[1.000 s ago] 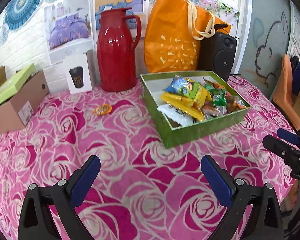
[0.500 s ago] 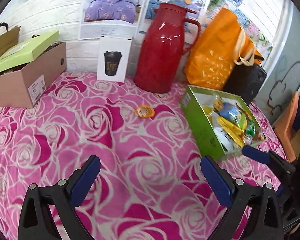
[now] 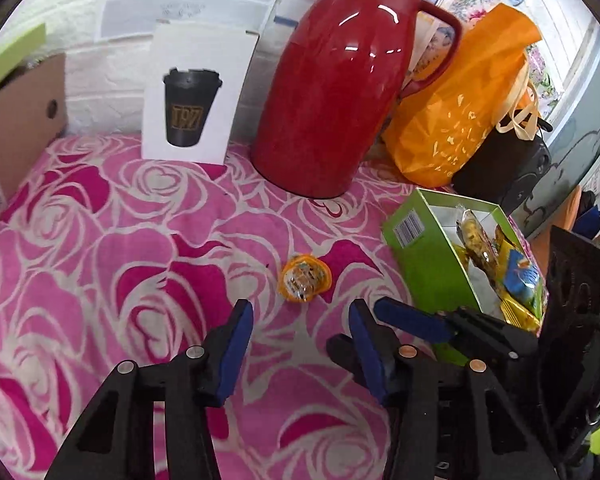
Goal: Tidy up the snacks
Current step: 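Grasp the orange round snack with the left gripper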
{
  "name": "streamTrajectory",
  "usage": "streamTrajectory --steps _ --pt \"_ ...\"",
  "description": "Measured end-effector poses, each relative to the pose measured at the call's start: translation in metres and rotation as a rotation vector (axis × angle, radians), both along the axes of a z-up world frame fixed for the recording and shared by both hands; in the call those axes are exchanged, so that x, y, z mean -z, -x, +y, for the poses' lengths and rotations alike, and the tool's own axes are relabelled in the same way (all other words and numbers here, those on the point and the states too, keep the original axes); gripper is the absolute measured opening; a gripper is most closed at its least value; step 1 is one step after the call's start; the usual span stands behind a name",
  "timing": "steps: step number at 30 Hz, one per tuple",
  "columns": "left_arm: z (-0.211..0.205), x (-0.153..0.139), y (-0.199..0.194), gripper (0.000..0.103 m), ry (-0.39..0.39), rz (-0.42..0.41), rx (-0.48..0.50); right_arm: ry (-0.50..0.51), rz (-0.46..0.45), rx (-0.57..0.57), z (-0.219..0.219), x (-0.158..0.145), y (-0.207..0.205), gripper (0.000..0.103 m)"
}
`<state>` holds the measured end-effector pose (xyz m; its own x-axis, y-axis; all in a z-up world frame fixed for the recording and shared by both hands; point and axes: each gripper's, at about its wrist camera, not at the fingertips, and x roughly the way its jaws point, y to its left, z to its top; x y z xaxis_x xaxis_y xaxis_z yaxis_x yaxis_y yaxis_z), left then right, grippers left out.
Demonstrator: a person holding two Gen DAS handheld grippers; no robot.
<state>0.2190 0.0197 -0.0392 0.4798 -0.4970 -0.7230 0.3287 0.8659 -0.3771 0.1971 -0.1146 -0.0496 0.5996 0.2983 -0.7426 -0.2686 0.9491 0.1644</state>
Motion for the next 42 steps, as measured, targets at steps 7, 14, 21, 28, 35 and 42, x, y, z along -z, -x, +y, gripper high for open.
streamTrajectory --steps 7,14,21,28,35,42 --pt "-0.012 0.014 -0.028 0.047 0.009 0.027 0.060 0.027 -0.002 0.012 0.004 0.014 -0.025 0.054" --pt "-0.018 0.027 -0.041 0.023 0.049 0.067 0.071 0.087 -0.027 -0.004 0.010 0.022 -0.033 0.038" --pt "-0.019 0.012 -0.026 0.014 0.038 0.037 0.056 0.029 -0.039 -0.001 -0.001 0.013 -0.020 0.029" --pt "-0.027 -0.027 0.008 0.011 0.039 -0.033 0.077 -0.013 -0.114 -0.037 0.006 -0.021 0.018 0.006" --pt "-0.014 -0.067 0.033 0.031 -0.016 -0.160 -0.006 -0.026 -0.133 -0.031 -0.004 -0.033 0.045 0.019" --pt "0.007 -0.040 0.013 0.076 0.020 -0.068 -0.091 -0.005 -0.087 -0.041 0.010 -0.011 0.033 0.054"
